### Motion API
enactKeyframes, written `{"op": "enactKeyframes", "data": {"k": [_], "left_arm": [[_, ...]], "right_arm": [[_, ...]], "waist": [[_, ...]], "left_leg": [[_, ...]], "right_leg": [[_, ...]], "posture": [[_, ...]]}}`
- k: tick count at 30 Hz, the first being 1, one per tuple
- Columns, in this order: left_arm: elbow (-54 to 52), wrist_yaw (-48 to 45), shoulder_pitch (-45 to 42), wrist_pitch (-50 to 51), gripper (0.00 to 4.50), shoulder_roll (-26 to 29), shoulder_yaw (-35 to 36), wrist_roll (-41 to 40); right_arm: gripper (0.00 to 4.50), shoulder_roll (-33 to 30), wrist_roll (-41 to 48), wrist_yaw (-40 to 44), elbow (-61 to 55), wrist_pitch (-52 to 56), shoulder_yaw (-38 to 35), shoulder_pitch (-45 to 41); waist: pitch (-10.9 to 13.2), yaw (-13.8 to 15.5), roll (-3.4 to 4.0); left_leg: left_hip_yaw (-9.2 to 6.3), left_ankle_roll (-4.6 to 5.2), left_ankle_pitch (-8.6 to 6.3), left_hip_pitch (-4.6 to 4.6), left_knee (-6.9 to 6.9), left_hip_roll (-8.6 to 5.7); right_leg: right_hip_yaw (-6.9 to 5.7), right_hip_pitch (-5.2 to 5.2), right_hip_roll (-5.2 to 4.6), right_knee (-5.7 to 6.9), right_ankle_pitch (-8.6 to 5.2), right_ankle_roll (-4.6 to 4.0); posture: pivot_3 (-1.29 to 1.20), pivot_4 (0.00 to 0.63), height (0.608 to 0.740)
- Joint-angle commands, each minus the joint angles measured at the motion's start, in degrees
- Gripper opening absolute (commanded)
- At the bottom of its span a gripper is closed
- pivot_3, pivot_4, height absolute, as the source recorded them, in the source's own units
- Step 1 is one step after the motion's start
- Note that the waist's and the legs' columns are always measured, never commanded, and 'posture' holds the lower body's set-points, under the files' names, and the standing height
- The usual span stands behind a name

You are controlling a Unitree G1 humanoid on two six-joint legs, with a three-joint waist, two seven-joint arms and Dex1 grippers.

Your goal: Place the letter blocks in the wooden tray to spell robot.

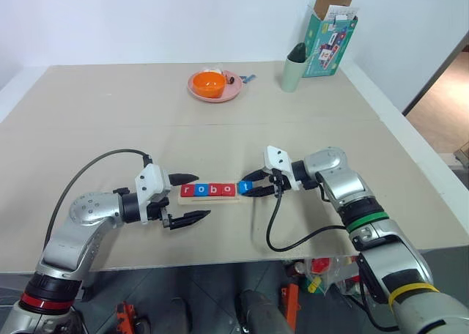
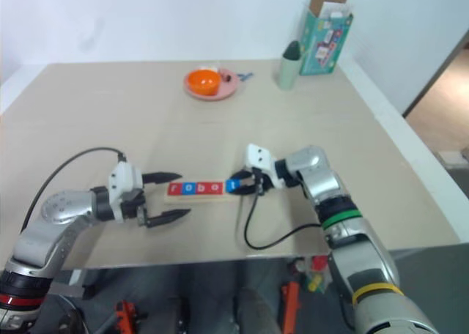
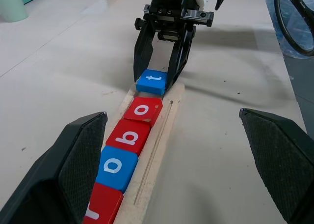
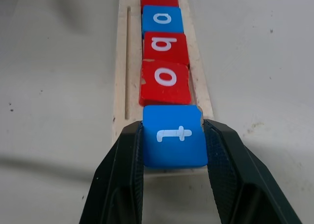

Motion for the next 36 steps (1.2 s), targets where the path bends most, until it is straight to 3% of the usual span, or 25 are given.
{"op": "enactKeyframes", "data": {"k": [1, 36], "left_arm": [[-1.3, 0.3, 0.3, -1.0, 4.5, -0.1, 1.2, -0.2], [-1.6, 0.5, 0.3, -1.4, 4.5, -1.8, 0.2, 1.1]], "right_arm": [[1.19, 0.7, -0.2, -0.1, -0.4, -0.2, 0.2, -1.8], [1.19, 3.2, -1.3, -0.8, 2.3, 0.6, 0.1, -2.9]], "waist": [[0.0, 0.0, 0.0], [0.0, -0.1, 0.0]], "left_leg": [[0.0, 0.0, 0.0, 0.0, 0.0, 0.0], [-0.01, 0.0, 0.0, 0.01, -0.01, 0.02]], "right_leg": [[0.0, 0.0, 0.0, 0.0, 0.0, 0.0], [-0.01, -0.01, 0.03, 0.01, 0.01, -0.01]], "posture": [[0.0, 0.15, 0.74], [0.0, 0.15, 0.74]]}}
